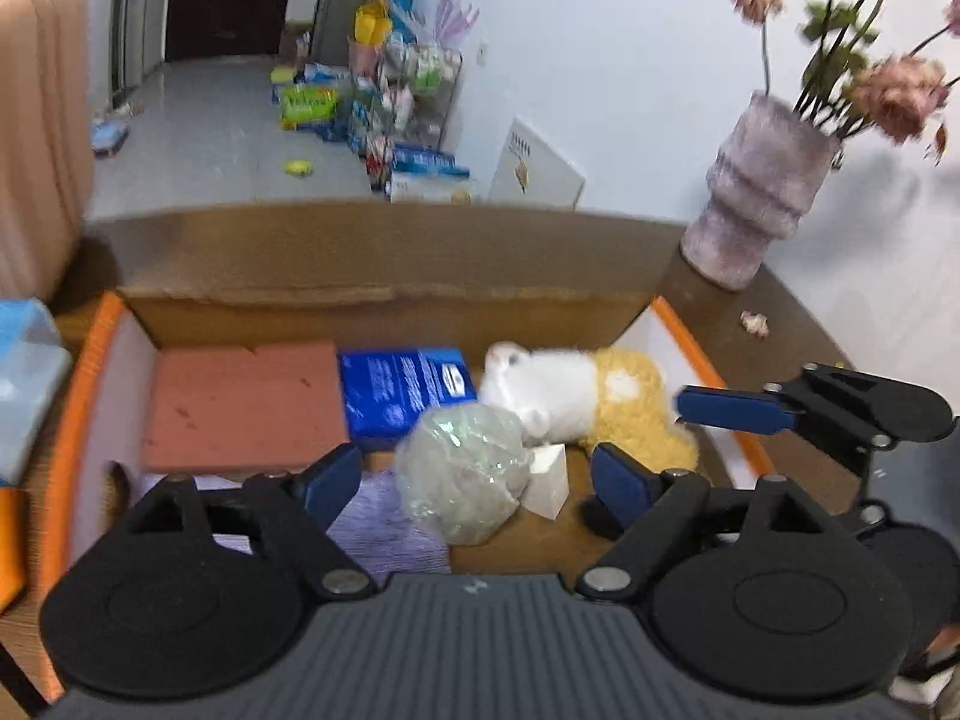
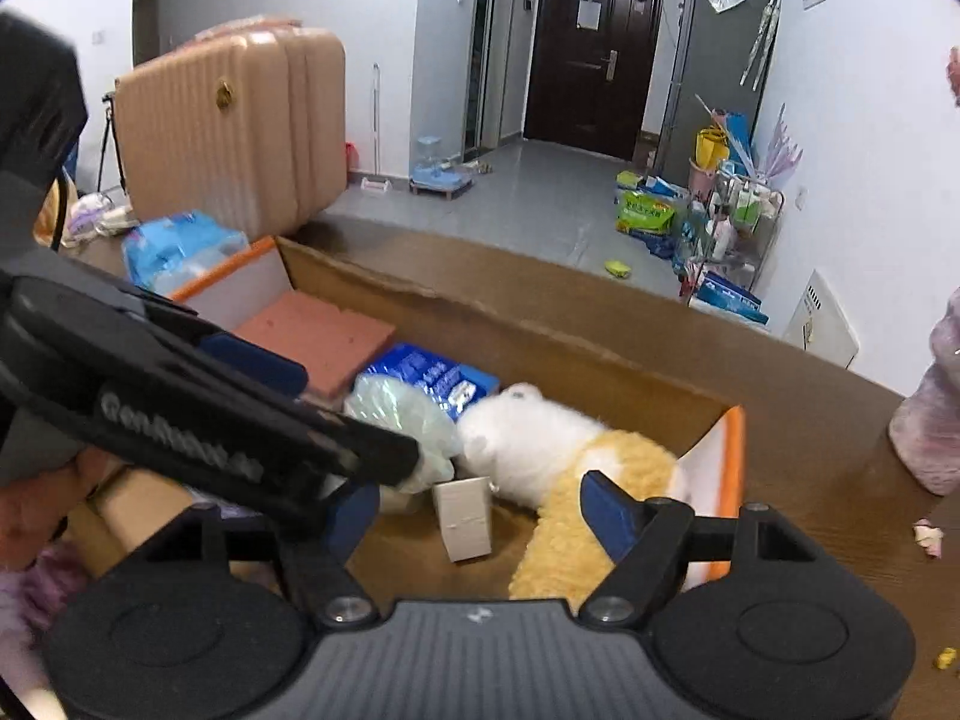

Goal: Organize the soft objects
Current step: 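Carry the bag into the box and open the left tool while the right tool drops the wedge there, then move the left tool back over the item pile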

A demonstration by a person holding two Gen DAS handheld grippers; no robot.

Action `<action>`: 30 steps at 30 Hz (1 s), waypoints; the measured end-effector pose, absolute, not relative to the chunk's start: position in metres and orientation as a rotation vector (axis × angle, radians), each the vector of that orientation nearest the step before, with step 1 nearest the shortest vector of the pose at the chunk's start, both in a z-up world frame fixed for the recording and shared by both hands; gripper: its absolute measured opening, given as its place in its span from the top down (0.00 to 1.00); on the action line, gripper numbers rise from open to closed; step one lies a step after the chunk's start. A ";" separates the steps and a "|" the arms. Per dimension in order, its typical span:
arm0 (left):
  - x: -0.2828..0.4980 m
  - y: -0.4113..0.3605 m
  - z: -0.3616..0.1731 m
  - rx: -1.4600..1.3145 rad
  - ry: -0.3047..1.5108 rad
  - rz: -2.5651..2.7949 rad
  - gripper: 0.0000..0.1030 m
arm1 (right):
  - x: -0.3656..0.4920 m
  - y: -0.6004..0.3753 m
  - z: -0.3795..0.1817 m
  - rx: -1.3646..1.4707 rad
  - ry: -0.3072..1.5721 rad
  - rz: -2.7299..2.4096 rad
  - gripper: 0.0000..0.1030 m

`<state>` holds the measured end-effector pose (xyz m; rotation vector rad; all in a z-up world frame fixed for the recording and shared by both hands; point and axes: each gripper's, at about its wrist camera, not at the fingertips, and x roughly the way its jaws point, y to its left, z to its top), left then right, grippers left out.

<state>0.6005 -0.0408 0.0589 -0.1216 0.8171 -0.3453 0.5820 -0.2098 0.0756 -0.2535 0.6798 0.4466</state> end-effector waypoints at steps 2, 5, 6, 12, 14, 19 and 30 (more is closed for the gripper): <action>0.586 -0.032 0.078 -0.109 0.779 -0.330 0.17 | 0.568 -0.216 0.095 -0.270 0.645 0.423 0.29; 0.556 -0.013 0.107 -0.089 0.720 -0.300 0.17 | 0.541 -0.229 0.126 -0.281 0.592 0.386 0.28; 0.545 -0.007 0.115 -0.083 0.703 -0.288 0.16 | 0.533 -0.233 0.134 -0.276 0.579 0.377 0.27; 0.474 0.024 0.148 -0.038 0.639 -0.237 0.16 | 0.468 -0.256 0.179 -0.228 0.496 0.342 0.24; 0.450 0.030 0.157 -0.028 0.616 -0.232 0.15 | 0.449 -0.256 0.187 -0.224 0.480 0.346 0.24; 0.392 0.038 0.162 -0.003 0.554 -0.206 0.14 | 0.394 -0.254 0.189 -0.199 0.427 0.364 0.23; 0.235 0.056 0.104 -0.038 0.426 -0.185 0.12 | 0.260 -0.243 0.120 -0.131 0.360 0.451 0.22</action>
